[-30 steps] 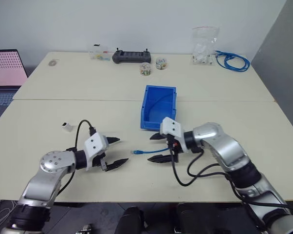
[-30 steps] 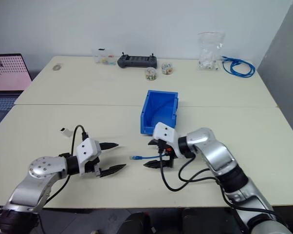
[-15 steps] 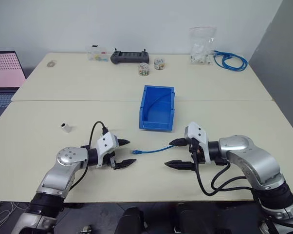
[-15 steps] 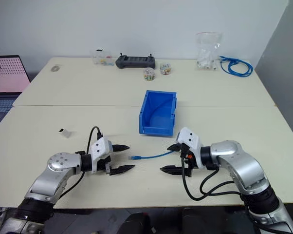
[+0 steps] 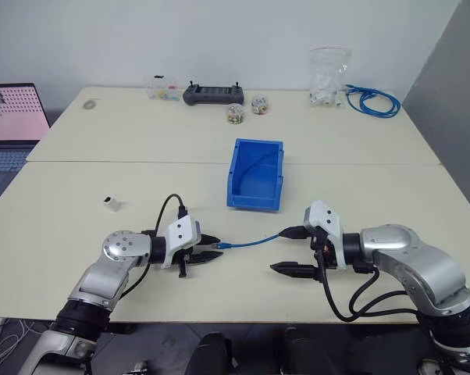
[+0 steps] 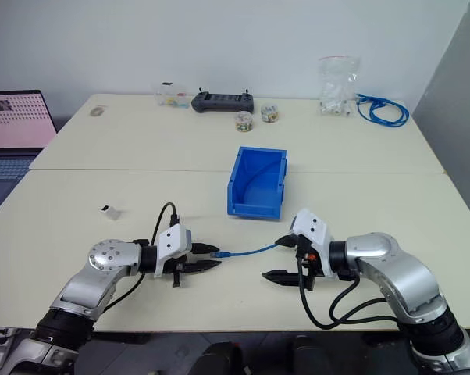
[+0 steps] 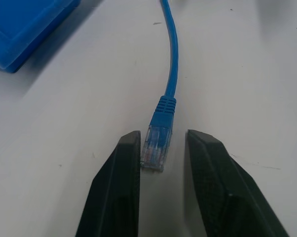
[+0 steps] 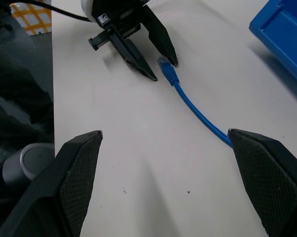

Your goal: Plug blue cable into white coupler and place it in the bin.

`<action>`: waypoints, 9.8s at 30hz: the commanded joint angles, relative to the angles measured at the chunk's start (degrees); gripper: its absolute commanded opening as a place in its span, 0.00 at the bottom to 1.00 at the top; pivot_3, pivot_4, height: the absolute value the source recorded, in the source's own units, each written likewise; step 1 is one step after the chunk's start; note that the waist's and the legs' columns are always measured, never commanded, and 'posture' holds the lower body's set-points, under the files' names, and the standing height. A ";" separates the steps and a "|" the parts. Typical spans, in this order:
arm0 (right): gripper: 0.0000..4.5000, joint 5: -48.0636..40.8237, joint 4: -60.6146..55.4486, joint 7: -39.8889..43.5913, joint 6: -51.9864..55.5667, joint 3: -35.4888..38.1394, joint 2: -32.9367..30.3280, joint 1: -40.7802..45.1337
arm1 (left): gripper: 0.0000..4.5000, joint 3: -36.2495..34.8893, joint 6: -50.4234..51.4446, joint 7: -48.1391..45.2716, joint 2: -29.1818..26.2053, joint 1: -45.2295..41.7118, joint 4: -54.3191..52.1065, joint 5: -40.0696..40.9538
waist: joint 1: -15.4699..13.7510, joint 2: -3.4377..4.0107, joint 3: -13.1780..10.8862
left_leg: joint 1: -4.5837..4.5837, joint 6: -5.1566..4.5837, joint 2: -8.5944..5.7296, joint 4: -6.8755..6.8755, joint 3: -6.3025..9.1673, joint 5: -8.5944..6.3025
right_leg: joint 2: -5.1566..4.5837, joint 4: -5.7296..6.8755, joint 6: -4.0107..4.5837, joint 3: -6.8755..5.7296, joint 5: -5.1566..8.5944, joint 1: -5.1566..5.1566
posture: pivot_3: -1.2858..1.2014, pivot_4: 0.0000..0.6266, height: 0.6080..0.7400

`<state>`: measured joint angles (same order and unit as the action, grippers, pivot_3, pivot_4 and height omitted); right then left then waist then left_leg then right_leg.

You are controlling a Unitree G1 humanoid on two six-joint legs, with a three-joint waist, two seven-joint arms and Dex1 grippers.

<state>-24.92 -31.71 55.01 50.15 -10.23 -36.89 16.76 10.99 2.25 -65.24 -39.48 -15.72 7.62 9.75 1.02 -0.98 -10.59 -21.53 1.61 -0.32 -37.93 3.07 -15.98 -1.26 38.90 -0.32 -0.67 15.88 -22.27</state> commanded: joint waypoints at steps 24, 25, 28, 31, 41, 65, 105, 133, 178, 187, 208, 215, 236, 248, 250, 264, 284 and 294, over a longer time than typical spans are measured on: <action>0.96 -36.84 -7.33 -21.12 8.91 19.77 9.61 -6.62 | 0.06 -14.32 56.05 5.51 7.86 -12.45 -21.87 44.74 | 0.87 -0.15 -0.10 | -0.18 0.02 0.06 -0.02 0.11 0.01 | 0.11 0.04 -0.02 -0.05 0.01 -0.13 | 0.52 0.24 1.00; 0.96 -38.72 -6.97 -22.32 9.19 20.33 9.85 -5.93 | 0.06 -14.75 56.86 6.11 8.01 -12.54 -22.01 45.79 | 0.78 -0.15 -0.11 | -0.18 0.02 0.06 -0.02 0.11 0.01 | 0.11 0.04 -0.02 -0.05 0.01 -0.13 | 0.52 0.24 1.00; 0.96 -44.82 -5.84 -25.85 9.39 21.26 10.03 -3.33 | 0.06 -15.94 59.21 8.02 8.47 -12.71 -22.43 49.07 | 0.63 -0.15 -0.11 | -0.19 0.02 0.04 -0.03 0.12 0.01 | 0.10 0.02 -0.02 -0.04 0.01 -0.12 | 0.52 0.24 1.00; 0.96 -48.25 -4.69 -28.34 9.08 20.66 9.86 -0.97 | 0.06 -16.51 60.20 9.59 8.79 -12.66 -22.69 51.07 | 0.61 -0.15 -0.11 | -0.23 0.02 0.03 -0.02 0.11 0.01 | 0.08 -0.02 -0.02 -0.03 0.01 -0.13 | 0.52 0.24 1.00; 0.96 -52.24 -0.72 -31.83 7.63 17.03 11.04 3.39 | 0.06 -16.95 60.89 13.38 9.41 -12.30 -24.00 55.30 | 0.59 -0.15 -0.11 | -0.23 0.02 0.02 -0.01 0.08 0.01 | 0.08 -0.02 -0.01 0.00 0.01 -0.14 | 0.52 0.24 1.00; 0.03 -58.50 0.55 -33.80 6.44 15.46 10.04 4.33 | 0.06 -17.22 61.37 15.21 9.18 -13.13 -23.16 60.00 | 0.57 -0.14 -0.11 | -0.25 0.02 0.02 0.00 0.05 0.01 | 0.08 -0.03 -0.02 0.02 0.01 -0.18 | 0.52 0.24 1.00; 0.03 -44.43 9.64 -24.83 2.78 12.45 10.37 7.24 | 1.00 -28.77 25.14 73.13 22.01 14.25 -27.05 7.69 | -0.94 -0.18 -0.17 | -0.46 0.01 0.06 0.07 -0.04 0.00 | 0.03 -0.19 0.08 0.10 -0.07 -0.39 | 0.52 0.24 1.00; 0.03 -43.72 10.58 -22.84 4.57 13.02 8.07 9.48 | 1.00 -36.02 15.46 93.55 28.97 -13.17 8.52 -1.94 | -1.02 -0.34 -0.14 | -0.55 0.02 0.00 0.00 -0.02 0.01 | 0.01 -0.12 0.16 -0.02 -0.23 -0.42 | 0.52 0.24 1.00; 0.02 -41.93 5.04 -25.43 4.04 14.03 7.07 4.32 | 0.21 -21.59 41.86 52.75 18.63 6.26 -18.97 16.20 | -1.15 -0.30 -0.12 | -0.44 0.05 -0.02 0.01 -0.05 0.01 | -0.01 -0.04 -0.02 0.02 -0.14 -0.38 | 0.52 0.24 1.00; 0.02 -33.80 -1.14 -24.56 0.64 11.57 4.97 -2.63 | 0.21 2.78 25.64 9.47 -0.36 -5.74 -11.18 9.06 | -0.77 -0.26 -0.14 | -0.50 0.04 -0.02 0.09 -0.04 0.00 | 0.03 -0.28 -0.10 0.02 -0.07 -0.37 | 0.52 0.24 1.00; 0.02 -8.43 4.18 -12.71 -16.71 -3.55 5.81 -1.24 | 0.21 13.07 6.12 -11.59 1.09 -11.56 -1.43 -2.52 | -0.47 -0.23 -0.16 | -0.50 -0.01 0.03 0.04 -0.06 0.00 | 0.10 -0.21 -0.09 0.04 -0.03 -0.41 | 0.52 0.24 1.00; 0.02 -1.04 13.26 -7.67 -23.35 -10.36 11.06 3.84 | 0.21 12.91 7.38 -12.41 1.78 -12.16 -1.70 -2.50 | -0.41 -0.23 -0.16 | -0.47 -0.01 0.03 0.02 -0.04 0.00 | 0.11 -0.14 -0.09 0.03 -0.04 -0.40 | 0.52 0.24 1.00; 0.02 4.91 19.86 -0.59 -26.65 -12.21 13.44 5.18 | 0.21 12.34 7.03 -12.47 1.77 -12.37 -1.03 -3.10 | -0.42 -0.22 -0.16 | -0.41 0.00 0.01 -0.02 -0.03 0.00 | 0.10 -0.02 0.03 0.04 -0.10 -0.40 | 0.52 0.24 1.00; 0.02 -0.17 17.86 0.07 -21.47 -7.32 13.50 4.97 | 0.21 11.99 5.95 -12.19 1.25 -11.49 -0.72 -3.38 | -0.42 -0.22 -0.16 | -0.38 0.00 0.02 -0.04 -0.02 0.00 | 0.10 0.02 0.18 0.04 -0.19 -0.38 | 0.52 0.24 1.00; 0.02 1.42 19.06 0.41 -22.83 -8.06 12.99 5.17 | 0.21 11.94 5.89 -12.11 1.31 -11.47 -0.63 -3.44 | -0.41 -0.22 -0.16 | -0.38 0.00 0.02 -0.04 -0.02 0.00 | 0.10 0.02 0.19 0.03 -0.19 -0.39 | 0.52 0.24 1.00; 0.02 4.76 22.43 1.24 -25.55 -10.03 14.79 5.67 | 0.21 11.51 6.08 -11.55 1.34 -10.77 -0.76 -3.50 | -0.34 -0.22 -0.15 | -0.36 0.00 0.02 -0.04 -0.03 0.00 | 0.10 0.05 0.19 0.04 -0.19 -0.38 | 0.52 0.24 1.00; 0.02 10.63 27.54 5.79 -31.86 -13.75 13.54 7.88 | 0.21 11.51 5.94 -11.81 1.25 -10.57 -0.97 -3.51 | 0.15 -0.21 -0.12 | -0.24 0.00 0.02 -0.04 -0.04 0.01 | 0.11 0.07 0.19 0.05 -0.20 -0.29 | 0.52 0.24 1.00; 0.02 13.26 33.06 11.52 -37.22 -16.07 12.61 12.04 | 0.21 11.39 5.67 -11.76 1.26 -10.57 -0.96 -3.73 | 0.35 -0.19 -0.10 | -0.09 0.00 0.02 -0.04 -0.02 0.01 | 0.11 0.06 0.19 0.03 -0.20 -0.12 | 0.52 0.24 1.00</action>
<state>-14.05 -0.01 65.02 13.52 -24.42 -23.60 28.72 21.78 7.99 -76.98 -37.94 -27.28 6.42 7.56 1.37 -1.17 -10.70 -21.59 1.60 -0.29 -37.97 3.04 -15.98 -1.16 38.96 -0.12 -0.63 15.68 -22.38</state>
